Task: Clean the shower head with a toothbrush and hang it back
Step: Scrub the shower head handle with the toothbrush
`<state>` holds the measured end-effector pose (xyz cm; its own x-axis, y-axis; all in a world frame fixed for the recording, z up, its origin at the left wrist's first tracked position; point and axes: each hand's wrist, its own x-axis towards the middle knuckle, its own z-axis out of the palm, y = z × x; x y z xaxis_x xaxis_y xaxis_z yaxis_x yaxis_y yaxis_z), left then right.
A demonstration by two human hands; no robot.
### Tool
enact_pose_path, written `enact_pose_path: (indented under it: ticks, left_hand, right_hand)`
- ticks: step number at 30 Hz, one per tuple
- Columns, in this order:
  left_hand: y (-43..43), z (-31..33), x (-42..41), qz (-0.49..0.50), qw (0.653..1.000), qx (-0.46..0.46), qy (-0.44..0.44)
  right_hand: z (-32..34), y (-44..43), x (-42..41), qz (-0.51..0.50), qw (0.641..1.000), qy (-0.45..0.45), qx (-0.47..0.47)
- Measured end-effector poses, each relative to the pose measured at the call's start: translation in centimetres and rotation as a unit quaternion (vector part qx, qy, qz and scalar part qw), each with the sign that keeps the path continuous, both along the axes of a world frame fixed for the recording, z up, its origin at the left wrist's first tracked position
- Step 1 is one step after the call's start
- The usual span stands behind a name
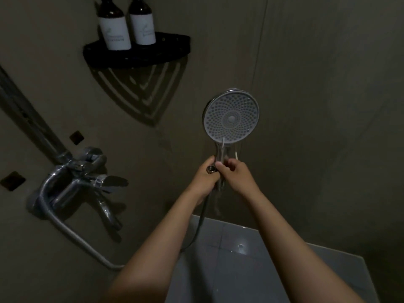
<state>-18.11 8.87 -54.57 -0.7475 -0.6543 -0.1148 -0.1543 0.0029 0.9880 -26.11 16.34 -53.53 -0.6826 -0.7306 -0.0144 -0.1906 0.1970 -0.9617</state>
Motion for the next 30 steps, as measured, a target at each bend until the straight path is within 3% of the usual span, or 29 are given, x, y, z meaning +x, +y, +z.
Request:
enact_pose_path:
  ticks: [17, 23, 30]
  left_hand:
    - [24.4, 2.9, -8.8, -0.058, 0.998, 0.018, 0.019]
    - [31.4, 1.5, -9.3, -0.060, 0.998, 0.009, -0.016]
    - [36.2, 0.4, -7.7, -0.117, 0.993, 0.024, 0.017]
  right_hand:
    - [1.3, 23.2, -9.2, -0.058, 0.997, 0.044, 0.015]
    - [0.8, 31.2, -9.0, -0.068, 0.997, 0.027, 0.030]
    - [0.0, 36.4, -7.1, -0.096, 0.995, 0.006, 0.035]
